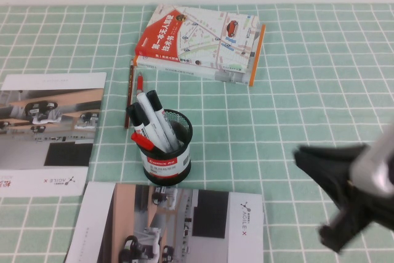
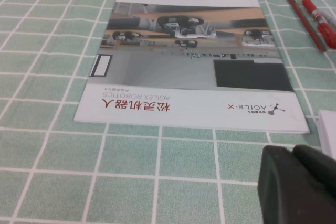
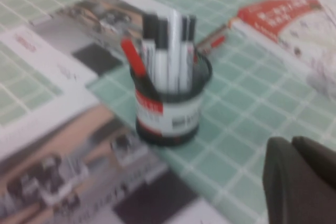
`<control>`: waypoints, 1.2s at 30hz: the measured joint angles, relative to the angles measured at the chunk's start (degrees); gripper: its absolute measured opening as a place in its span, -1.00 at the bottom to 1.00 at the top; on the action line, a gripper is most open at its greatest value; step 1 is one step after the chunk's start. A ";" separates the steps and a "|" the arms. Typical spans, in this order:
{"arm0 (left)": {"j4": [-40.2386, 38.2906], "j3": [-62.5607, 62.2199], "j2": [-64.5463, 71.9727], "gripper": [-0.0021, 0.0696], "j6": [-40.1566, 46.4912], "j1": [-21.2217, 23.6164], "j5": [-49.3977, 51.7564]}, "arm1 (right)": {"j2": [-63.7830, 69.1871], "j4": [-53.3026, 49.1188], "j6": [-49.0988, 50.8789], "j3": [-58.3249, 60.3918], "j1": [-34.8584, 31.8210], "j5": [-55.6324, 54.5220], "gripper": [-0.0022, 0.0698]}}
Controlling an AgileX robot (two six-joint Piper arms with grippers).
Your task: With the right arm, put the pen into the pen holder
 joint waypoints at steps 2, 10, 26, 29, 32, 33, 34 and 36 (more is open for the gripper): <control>0.00 0.00 0.00 -0.95 0.00 0.00 0.00 | -2.98 0.11 0.00 2.99 0.00 1.01 -0.99; 0.00 0.00 0.00 -0.95 0.00 0.00 0.00 | -6.59 0.29 0.00 8.64 0.00 3.77 -0.99; 0.00 0.00 0.00 -0.95 0.00 0.00 0.00 | -25.65 5.50 1.41 21.67 -29.78 4.02 -0.99; 0.00 0.00 0.00 -0.95 0.00 0.00 0.00 | -32.64 5.63 1.41 26.11 -35.96 3.68 -0.99; 0.00 0.00 0.00 -0.95 0.00 0.00 0.00 | -39.46 5.63 1.41 29.81 -38.41 4.44 -0.99; 0.00 0.00 0.00 -0.95 0.00 0.00 0.00 | -41.19 5.63 1.41 30.70 -38.66 4.95 -0.99; 0.00 0.00 0.00 -0.95 0.00 0.00 0.00 | -42.87 5.63 1.41 31.29 -38.79 5.51 -0.99; 0.00 0.00 0.00 -0.95 0.00 0.00 0.00 | -47.11 5.74 1.41 31.86 -38.81 7.08 -0.99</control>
